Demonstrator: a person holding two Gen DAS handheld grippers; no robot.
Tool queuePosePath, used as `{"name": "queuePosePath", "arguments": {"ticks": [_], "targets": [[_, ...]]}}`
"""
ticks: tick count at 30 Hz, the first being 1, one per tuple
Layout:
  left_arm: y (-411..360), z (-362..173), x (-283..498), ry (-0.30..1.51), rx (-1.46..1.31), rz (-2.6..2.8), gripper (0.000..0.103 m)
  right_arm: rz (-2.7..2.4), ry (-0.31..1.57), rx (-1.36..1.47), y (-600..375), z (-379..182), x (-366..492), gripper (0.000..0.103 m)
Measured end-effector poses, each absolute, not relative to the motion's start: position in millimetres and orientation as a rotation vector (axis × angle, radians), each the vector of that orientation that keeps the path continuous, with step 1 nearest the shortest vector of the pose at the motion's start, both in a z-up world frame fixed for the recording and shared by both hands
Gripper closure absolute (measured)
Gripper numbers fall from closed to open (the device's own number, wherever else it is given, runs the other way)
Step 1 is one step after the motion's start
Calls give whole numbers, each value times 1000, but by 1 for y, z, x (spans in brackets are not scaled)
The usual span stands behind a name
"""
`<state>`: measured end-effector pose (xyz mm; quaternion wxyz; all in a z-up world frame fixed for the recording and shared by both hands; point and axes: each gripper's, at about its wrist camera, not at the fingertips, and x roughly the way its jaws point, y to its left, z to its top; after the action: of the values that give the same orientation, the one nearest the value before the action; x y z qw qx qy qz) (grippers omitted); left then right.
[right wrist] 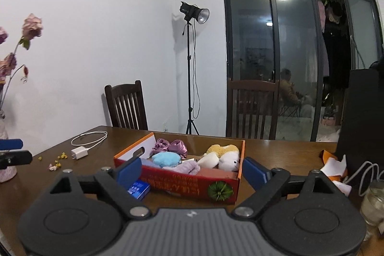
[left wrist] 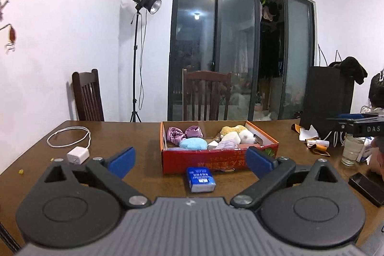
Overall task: Organize soft objects
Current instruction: 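Withdraw both tools from the box back over the table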
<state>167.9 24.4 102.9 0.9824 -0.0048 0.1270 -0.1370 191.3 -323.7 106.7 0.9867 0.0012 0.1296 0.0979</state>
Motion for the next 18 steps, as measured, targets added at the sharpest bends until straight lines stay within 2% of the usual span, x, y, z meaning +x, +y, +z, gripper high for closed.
{"name": "queuePosePath", "arguments": {"ticks": [14, 18], "targets": [[37, 90, 74, 187, -23, -283, 0, 206, 231, -18, -299, 85, 66, 8], [46, 84, 68, 209, -64, -280, 0, 200, 227, 3, -298, 78, 42, 3]]}}
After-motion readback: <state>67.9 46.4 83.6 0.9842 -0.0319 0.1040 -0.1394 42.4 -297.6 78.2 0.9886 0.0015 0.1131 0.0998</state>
